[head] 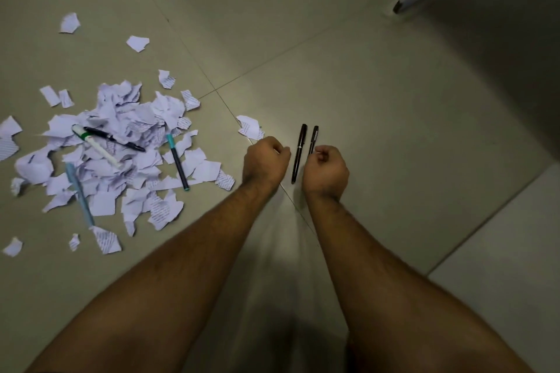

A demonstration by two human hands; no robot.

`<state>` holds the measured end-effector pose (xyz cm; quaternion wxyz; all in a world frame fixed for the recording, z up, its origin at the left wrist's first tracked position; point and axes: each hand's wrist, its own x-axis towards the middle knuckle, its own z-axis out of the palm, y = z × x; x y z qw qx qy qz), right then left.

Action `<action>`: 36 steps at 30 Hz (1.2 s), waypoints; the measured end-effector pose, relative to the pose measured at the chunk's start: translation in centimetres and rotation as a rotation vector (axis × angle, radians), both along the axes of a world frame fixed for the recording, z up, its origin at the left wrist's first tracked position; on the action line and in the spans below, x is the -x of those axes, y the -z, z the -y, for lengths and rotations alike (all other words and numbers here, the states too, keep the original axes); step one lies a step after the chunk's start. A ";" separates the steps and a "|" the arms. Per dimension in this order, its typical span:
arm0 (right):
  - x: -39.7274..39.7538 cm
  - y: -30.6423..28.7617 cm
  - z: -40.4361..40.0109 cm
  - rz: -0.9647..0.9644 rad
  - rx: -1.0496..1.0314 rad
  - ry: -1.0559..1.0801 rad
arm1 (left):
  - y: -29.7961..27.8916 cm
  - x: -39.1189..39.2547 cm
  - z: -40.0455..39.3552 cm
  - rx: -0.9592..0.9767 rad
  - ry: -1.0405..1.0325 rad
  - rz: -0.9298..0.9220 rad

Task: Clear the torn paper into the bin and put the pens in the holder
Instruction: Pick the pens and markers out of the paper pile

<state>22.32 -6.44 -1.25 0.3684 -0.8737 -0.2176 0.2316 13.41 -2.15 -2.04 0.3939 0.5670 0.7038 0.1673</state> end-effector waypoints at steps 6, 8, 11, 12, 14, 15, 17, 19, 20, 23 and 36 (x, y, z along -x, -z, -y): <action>7.7 -1.5 -2.8 -0.128 -0.043 -0.255 | -1.1 7.6 -1.0 -0.001 -0.279 0.027; 10.4 -1.5 -3.8 -0.147 -0.044 -0.367 | -1.2 10.9 -1.4 -0.032 -0.374 0.031; 14.8 -1.2 -4.9 -0.140 -0.016 -0.598 | -1.2 16.1 -1.7 -0.064 -0.547 -0.001; 16.4 -0.9 -5.2 -0.129 0.004 -0.671 | -1.2 17.9 -1.7 -0.066 -0.615 -0.014; 18.5 -0.4 -5.6 -0.081 0.045 -0.791 | -1.1 20.5 -1.9 -0.072 -0.720 -0.046; 19.4 -0.2 -5.7 -0.043 0.064 -0.853 | -0.9 21.7 -1.9 -0.078 -0.759 -0.066; 20.7 0.5 -5.9 0.037 0.114 -0.952 | -0.6 23.5 -2.3 -0.079 -0.798 -0.088; 21.3 0.9 -6.1 0.099 0.173 -0.984 | -0.1 24.3 -3.0 -0.063 -0.764 -0.091; 21.5 1.2 -6.1 0.123 0.197 -0.985 | 0.1 24.5 -3.4 -0.046 -0.749 -0.096; 21.5 1.5 -6.2 0.142 0.234 -0.953 | 0.2 24.2 -4.7 0.024 -0.749 -0.143; 21.5 1.0 -5.6 0.063 0.151 -0.903 | -1.6 24.0 -7.5 0.215 -0.680 -0.216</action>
